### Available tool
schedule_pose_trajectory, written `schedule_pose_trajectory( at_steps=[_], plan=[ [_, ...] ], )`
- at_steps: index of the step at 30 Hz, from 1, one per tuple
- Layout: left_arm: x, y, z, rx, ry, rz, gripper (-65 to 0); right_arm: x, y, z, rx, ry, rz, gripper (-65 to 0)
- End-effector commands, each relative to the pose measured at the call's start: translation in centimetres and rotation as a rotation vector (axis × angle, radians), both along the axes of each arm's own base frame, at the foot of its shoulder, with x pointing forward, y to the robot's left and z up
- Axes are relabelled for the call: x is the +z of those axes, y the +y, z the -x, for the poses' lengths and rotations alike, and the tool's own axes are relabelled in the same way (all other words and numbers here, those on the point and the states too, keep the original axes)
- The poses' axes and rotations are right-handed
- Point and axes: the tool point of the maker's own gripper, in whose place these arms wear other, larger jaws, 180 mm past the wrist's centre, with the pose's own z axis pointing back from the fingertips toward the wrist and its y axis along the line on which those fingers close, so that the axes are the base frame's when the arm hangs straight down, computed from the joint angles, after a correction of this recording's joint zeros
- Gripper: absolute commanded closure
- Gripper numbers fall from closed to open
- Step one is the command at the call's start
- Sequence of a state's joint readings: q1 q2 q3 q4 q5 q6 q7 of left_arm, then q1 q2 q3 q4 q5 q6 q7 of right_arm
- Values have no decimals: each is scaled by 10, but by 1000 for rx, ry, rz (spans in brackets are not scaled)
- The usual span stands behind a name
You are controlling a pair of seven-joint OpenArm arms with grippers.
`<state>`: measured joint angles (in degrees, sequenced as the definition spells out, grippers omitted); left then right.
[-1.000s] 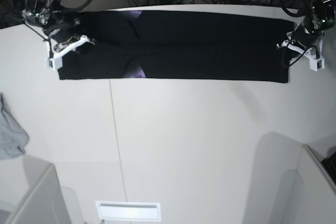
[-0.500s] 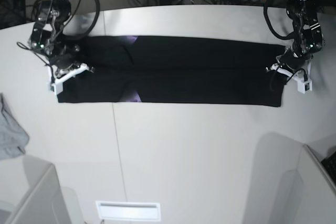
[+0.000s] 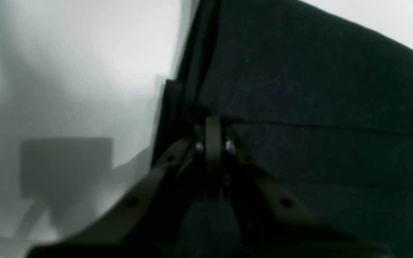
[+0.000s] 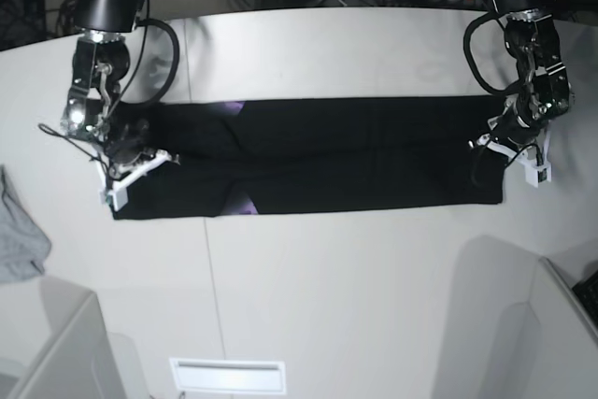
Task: Fold the T-shirt properly
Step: 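Grasp both ends of the folded strip with both grippers, then lift the strip ends and fold them inward toward the strip's middle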
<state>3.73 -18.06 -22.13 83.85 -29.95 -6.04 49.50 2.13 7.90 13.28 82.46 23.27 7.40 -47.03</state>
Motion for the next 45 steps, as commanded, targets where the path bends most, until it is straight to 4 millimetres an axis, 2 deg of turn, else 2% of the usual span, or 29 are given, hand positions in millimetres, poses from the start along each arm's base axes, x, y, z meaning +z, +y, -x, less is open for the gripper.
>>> schedule_pose_trajectory(
  at_steps=[1, 5, 9, 11, 16, 17, 18, 22, 24, 25, 30, 33, 36, 40, 45],
  plan=[
    [23, 5, -15, -13, -74, -32, 0, 26, -4, -16, 6, -81, 14, 0],
    [48, 7, -18, -12, -143, -36, 0, 60, 2, -17, 38, -156, 40, 0],
    [58, 15, -2, 51, -128, 109, 0, 82, 5, -14, 58, -205, 62, 0],
    [69, 19, -1, 56, -156, 137, 0, 83, 6, -12, 63, -203, 65, 0],
    [77, 21, 14, 28, -153, 118, 0, 82, 8, -12, 69, -201, 66, 0],
    [77, 21, 14, 26, -153, 115, -53, 82, 7, -12, 69, -201, 67, 0],
    [75, 23, 17, 33, -146, 112, -132, 82, 7, -12, 69, -201, 67, 0],
    [65, 38, 30, 87, -118, 119, -499, 82, 7, -12, 69, -200, 69, 0],
    [63, 41, 29, 96, -115, 123, -625, 82, 7, -12, 69, -200, 69, 0],
    [63, 42, 29, 101, -115, 126, -650, 83, 6, -12, 67, -202, 70, 0],
    [50, 46, 18, 125, -105, 170, -566, 82, 9, -12, 71, -199, 64, 0],
    [42, 45, 15, 61, -97, 170, -538, 81, 9, -11, 71, -196, 64, 0],
    [34, 47, 19, -27, -46, 77, -538, 81, 8, -10, 68, -195, 64, 0],
    [27, 45, 9, -111, -21, -47, -536, 81, 7, -10, 65, -195, 64, 0],
    [11, 37, 4, -137, 13, -39, -527, 78, 9, -7, 69, -186, 59, 0]
  ],
)
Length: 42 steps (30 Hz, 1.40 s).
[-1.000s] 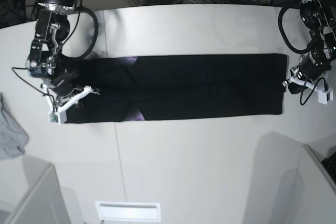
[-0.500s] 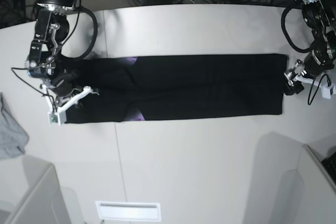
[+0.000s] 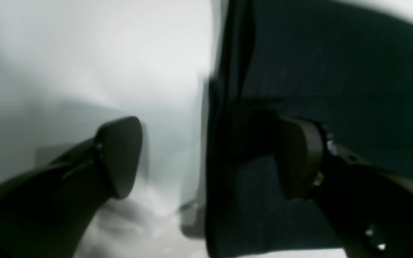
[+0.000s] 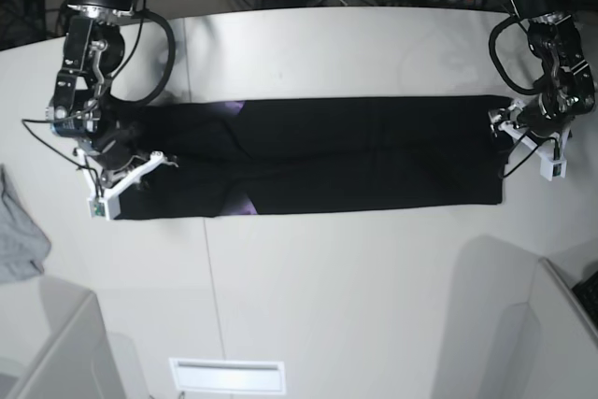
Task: Fold the T-shirt properly
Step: 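Lift the strip ends and fold them inward toward the strip's middle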
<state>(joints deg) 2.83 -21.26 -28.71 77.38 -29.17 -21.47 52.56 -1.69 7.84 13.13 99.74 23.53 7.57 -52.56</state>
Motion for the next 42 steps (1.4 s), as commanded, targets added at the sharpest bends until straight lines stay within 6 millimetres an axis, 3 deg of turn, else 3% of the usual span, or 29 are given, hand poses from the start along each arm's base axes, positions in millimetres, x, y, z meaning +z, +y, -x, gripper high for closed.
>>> schedule_pose_trajectory(
  at_steps=[1, 9, 16, 21, 24, 29, 34, 38, 42],
  plan=[
    [14, 7, -16, -4, -40, -13, -520, 14, -2, -9, 1, -54, 2, 0],
    [-7, -8, -19, -29, 17, 27, -471, 11, -4, -6, -5, -46, 2, 0],
    [-14, -7, -8, -27, 42, 31, -229, 10, -4, -4, -8, -46, 2, 0],
    [-13, -4, -7, -18, 41, 28, 0, 10, -4, -4, -8, -46, 2, 0],
    [-12, 0, -7, -13, 38, 23, 0, 9, -4, -3, -7, -43, 2, 0],
    [7, 29, -8, 81, -23, 17, 0, 1, -2, 6, -4, -18, -2, 0],
    [27, 55, -7, 121, -61, -27, 0, -6, 18, 20, 6, 0, -131, 0],
    [53, 51, -10, 69, -113, -95, 0, -8, 34, 30, 17, 10, -248, 0],
    [78, 35, -10, -6, -167, -162, 0, -10, 36, 31, 17, 17, -255, 0]
  ],
)
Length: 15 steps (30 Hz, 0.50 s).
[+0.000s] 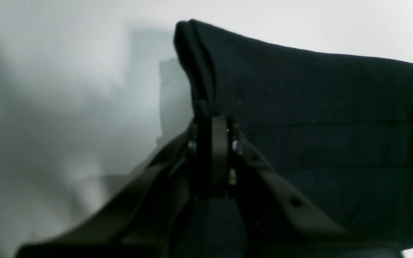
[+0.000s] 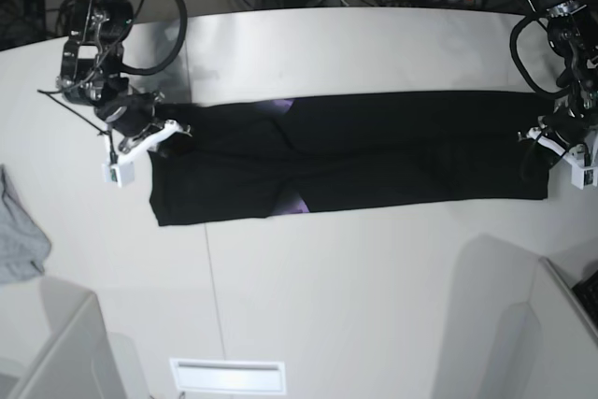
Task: Fold the T-shirt properly
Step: 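Lift the strip ends and fold them inward toward the strip's middle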
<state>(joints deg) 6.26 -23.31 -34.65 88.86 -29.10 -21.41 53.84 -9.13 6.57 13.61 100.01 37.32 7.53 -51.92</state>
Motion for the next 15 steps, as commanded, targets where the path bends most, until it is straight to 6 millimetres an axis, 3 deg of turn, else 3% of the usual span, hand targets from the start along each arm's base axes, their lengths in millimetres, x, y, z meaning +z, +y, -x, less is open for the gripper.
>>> schedule_pose_trajectory(
  at_steps=[1, 11, 15],
  plan=[
    [20, 1, -7, -29, -52, -38, 0, 12, -2, -10, -2, -49, 0, 0],
    [27, -92, -5, -195, -70, 10, 0, 12, -3, -11, -2, -50, 4, 0],
    [26, -127, -14, -241, -90, 68, 0, 12, -3, -10, -2, -49, 4, 0]
  ],
)
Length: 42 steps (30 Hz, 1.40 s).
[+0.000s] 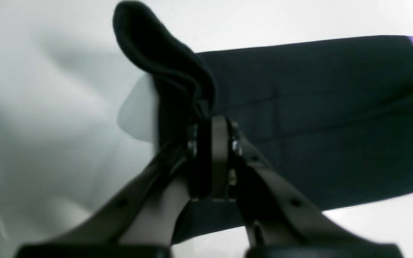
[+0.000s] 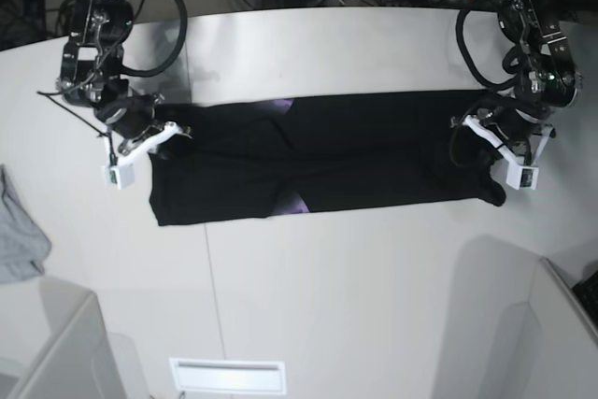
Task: Fold the T-shirt properly
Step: 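Lift the strip ends and fold them inward toward the strip's middle, then carry the left gripper's strip end inward toward the right gripper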
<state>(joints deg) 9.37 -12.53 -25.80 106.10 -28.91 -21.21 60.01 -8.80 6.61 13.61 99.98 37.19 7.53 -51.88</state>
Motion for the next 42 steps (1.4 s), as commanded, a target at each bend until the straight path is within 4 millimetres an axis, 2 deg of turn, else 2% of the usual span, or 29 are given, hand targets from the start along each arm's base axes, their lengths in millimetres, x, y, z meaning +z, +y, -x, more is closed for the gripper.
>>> schedule_pose_trajectory(
  at_steps=[1, 4, 10, 14, 23, 28, 31, 38, 42],
  plan=[
    [14, -9, -12, -29, -58, 5, 0, 11, -3, -8, -2, -43, 1, 0],
    [7, -39, -14, -94, -41, 35, 0, 10, -3, -8, -1, -43, 4, 0],
    [5, -74, -24, -82, -48, 134, 0, -8, -5, -3, -12, 13, -9, 0],
    [5, -103, -28, -154, -44, 151, 0, -13, -5, -1, -15, 28, -12, 0],
    [-11, -129, -30, -173, 6, 210, 0, -12, -5, -1, -15, 24, -14, 0],
    [-8, -146, -34, -202, -3, 232, 0, -8, -6, -5, -27, -7, -12, 0],
    [-3, -150, -39, -207, -15, 240, 0, -8, -6, -5, -27, -7, -12, 0],
    [-18, -157, -42, -194, 28, 274, 0, -7, -6, -6, -26, -10, -12, 0],
    [-18, -160, -42, -194, 29, 289, 0, -7, -6, -7, -26, -10, -13, 0]
  ],
)
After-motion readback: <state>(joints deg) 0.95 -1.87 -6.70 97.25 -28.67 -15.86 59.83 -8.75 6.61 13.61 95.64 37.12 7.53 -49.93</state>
